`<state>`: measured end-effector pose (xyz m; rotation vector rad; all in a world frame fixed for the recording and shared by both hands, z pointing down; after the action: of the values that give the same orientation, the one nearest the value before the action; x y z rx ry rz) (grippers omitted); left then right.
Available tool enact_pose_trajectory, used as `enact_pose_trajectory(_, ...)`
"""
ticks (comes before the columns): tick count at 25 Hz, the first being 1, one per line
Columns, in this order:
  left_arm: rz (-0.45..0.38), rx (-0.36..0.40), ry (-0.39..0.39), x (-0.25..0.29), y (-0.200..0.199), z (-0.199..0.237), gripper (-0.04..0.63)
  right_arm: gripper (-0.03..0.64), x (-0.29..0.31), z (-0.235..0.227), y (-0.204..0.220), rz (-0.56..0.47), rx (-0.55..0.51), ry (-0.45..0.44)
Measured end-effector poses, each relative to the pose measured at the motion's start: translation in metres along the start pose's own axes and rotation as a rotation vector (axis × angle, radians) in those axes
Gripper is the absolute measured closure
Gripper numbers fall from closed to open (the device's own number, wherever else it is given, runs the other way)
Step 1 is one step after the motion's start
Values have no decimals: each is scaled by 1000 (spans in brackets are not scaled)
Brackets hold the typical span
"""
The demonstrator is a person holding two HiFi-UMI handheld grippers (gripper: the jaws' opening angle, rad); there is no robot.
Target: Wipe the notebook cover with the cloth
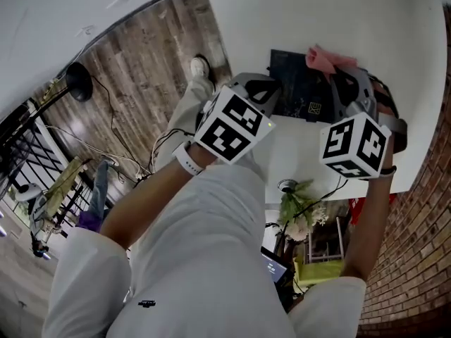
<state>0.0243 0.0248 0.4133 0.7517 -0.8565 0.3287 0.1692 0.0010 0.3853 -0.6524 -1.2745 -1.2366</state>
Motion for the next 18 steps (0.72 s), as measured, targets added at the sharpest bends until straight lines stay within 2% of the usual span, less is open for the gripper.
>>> enact_pose_trajectory(3, 7, 2, 2, 0, 0, 0, 577, 588, 10, 8, 3, 34, -15, -34)
enact_pose_trajectory(11, 14, 10, -1, 1, 0, 0, 577, 588, 5, 26, 6, 39, -2, -117)
enact_pose_trajectory(18, 10, 6, -7, 1, 0, -1, 577, 588, -5, 43, 25, 109, 138, -149)
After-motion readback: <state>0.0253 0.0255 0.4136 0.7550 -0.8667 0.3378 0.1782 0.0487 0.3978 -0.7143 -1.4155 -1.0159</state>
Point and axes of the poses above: the fingertips, and each gripper's own axes: x forward along the fingers, z to its left, y out of its underside, the point moved 7 cm from there along -x, backward along the fingers
